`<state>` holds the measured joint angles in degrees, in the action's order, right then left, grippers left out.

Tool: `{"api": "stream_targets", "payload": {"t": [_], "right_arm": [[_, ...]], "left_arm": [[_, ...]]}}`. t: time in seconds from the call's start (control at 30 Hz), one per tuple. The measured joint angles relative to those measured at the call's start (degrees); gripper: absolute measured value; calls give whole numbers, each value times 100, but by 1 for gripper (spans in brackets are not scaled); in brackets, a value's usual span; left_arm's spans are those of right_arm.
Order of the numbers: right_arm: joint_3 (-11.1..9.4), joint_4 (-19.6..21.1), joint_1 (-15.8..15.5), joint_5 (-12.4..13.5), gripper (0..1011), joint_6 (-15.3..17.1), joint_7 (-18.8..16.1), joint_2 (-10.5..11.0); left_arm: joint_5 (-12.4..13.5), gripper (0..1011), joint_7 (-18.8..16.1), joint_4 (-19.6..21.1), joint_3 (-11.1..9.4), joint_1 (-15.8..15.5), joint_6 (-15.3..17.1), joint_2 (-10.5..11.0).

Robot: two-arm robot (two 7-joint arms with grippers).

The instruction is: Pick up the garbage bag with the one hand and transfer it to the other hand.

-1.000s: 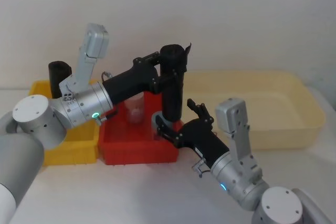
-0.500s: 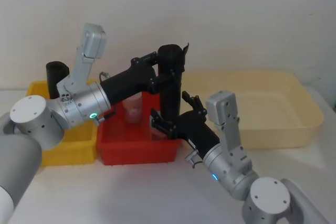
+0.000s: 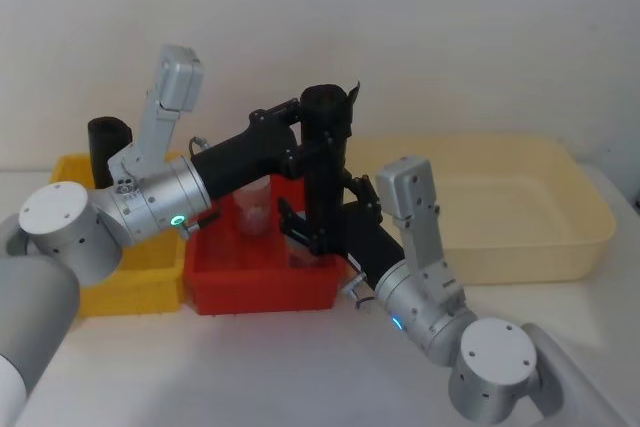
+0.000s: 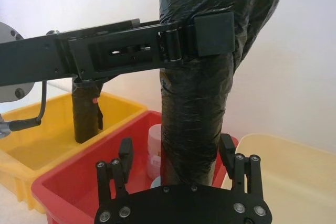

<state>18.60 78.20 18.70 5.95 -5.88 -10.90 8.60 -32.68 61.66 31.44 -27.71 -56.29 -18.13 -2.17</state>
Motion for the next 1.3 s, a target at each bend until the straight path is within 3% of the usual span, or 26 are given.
{"api": "stream_targets", "payload": {"t": [0.23, 0.83, 1.3], "right_arm": [[-15, -11, 24, -48, 954, 72, -10, -29], [-165, 34, -41, -144, 462, 128, 66, -104], [-278, 57, -79, -85, 457, 174, 29, -189]], "left_arm": [[0, 553, 0, 0, 0, 0, 0, 0], [0, 553, 0, 0, 0, 0, 0, 0], [0, 557, 0, 0, 0, 0, 0, 0]]}}
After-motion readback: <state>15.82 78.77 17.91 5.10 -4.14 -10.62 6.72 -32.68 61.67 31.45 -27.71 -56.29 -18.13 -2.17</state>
